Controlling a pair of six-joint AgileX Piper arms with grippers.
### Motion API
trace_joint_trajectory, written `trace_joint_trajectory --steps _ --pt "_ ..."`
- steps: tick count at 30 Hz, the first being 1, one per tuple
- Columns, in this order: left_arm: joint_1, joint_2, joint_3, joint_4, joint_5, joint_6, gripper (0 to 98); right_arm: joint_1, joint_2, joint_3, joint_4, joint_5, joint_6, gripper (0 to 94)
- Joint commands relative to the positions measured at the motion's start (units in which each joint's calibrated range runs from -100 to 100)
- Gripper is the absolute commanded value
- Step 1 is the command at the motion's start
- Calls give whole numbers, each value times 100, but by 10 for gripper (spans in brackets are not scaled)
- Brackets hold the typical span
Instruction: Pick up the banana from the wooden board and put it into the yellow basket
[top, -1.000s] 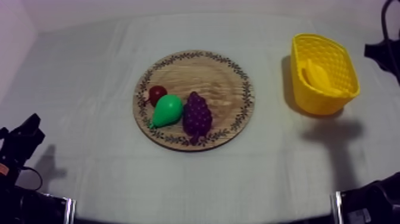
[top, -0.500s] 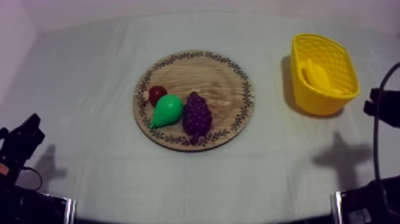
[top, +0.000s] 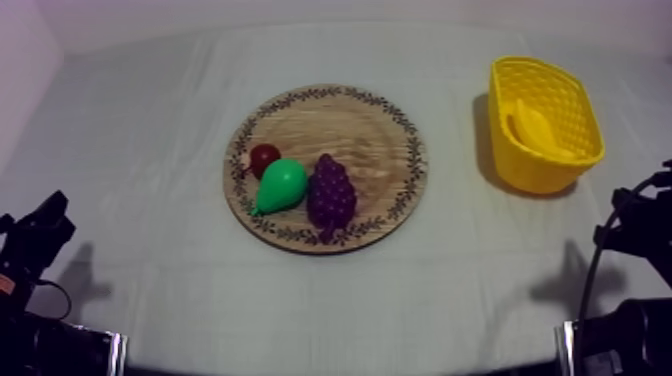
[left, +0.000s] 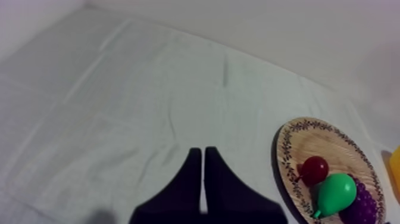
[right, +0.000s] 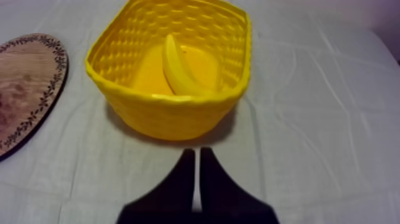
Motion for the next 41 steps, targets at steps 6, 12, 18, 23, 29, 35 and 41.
trace_joint_trajectory --steps 6,12,18,23,29,35,41 --pt "-1 -3 3 -1 -2 0 1 89 -373 124 -123 71 19 3" --pt "-1 -3 3 -1 -2 0 1 160 -479 194 -83 6 -148 3" --pt "-1 -3 3 -1 -2 2 1 174 -491 381 152 -605 -204 3" --pt "-1 -3 3 -1 -2 -1 1 176 -493 448 201 -866 183 3" --pt "-1 -3 3 -1 -2 -1 1 177 -493 460 210 -912 235 3" --pt "-1 -3 3 -1 -2 -1 1 177 -493 462 211 -918 206 3" --pt "-1 -3 3 -1 -2 -1 1 177 -493 462 211 -919 201 3"
